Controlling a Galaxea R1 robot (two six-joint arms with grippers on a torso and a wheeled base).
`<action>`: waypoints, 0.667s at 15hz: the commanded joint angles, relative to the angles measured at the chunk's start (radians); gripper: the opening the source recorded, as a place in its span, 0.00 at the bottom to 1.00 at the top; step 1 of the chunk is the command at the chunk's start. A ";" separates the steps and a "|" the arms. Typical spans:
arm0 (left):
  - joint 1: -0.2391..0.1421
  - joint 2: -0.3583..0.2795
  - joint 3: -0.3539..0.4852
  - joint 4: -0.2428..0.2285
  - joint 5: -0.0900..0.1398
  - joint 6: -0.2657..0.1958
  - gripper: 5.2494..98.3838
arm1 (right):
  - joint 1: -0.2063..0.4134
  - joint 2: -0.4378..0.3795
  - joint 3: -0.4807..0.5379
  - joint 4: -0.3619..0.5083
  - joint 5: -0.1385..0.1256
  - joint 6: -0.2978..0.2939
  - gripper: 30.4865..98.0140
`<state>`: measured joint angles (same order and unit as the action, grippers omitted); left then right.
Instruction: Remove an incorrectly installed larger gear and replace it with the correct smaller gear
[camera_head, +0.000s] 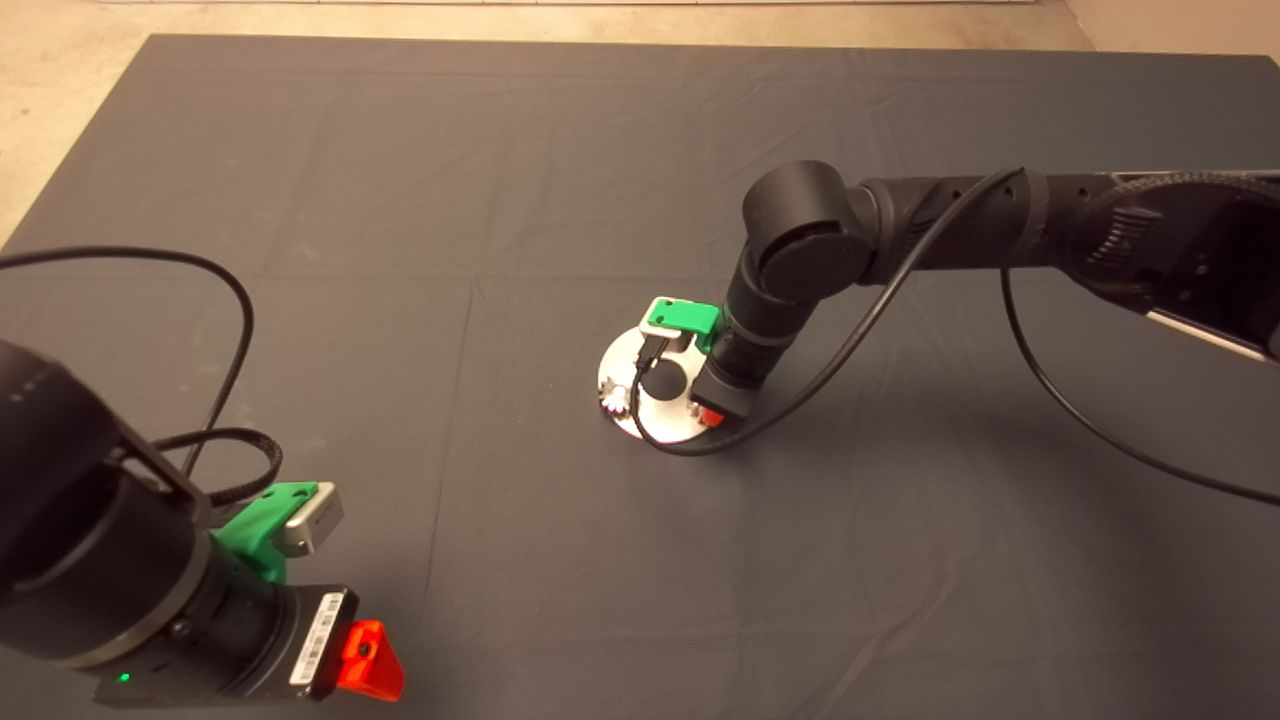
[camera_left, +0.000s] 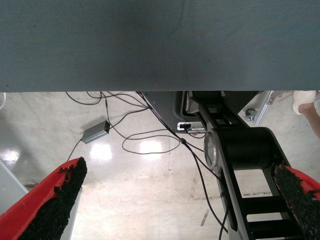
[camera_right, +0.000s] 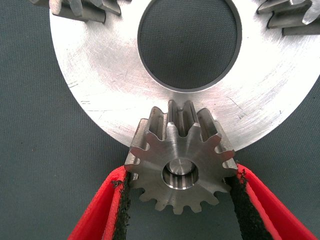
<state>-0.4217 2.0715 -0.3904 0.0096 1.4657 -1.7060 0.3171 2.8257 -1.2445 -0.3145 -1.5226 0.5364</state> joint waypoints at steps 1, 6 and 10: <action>-0.012 0.000 0.018 0.001 -0.001 0.000 0.99 | 0.082 -0.004 0.016 -0.003 -0.136 0.007 0.23; -0.012 0.000 0.018 0.001 -0.001 0.001 0.99 | 0.149 -0.003 0.064 0.001 -0.136 0.036 0.23; -0.012 0.002 0.018 0.001 -0.001 0.002 0.99 | 0.197 -0.008 0.080 0.054 -0.136 0.043 0.23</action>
<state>-0.4217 2.0726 -0.3904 0.0096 1.4649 -1.7057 0.4292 2.8226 -1.2029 -0.3105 -1.5301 0.5637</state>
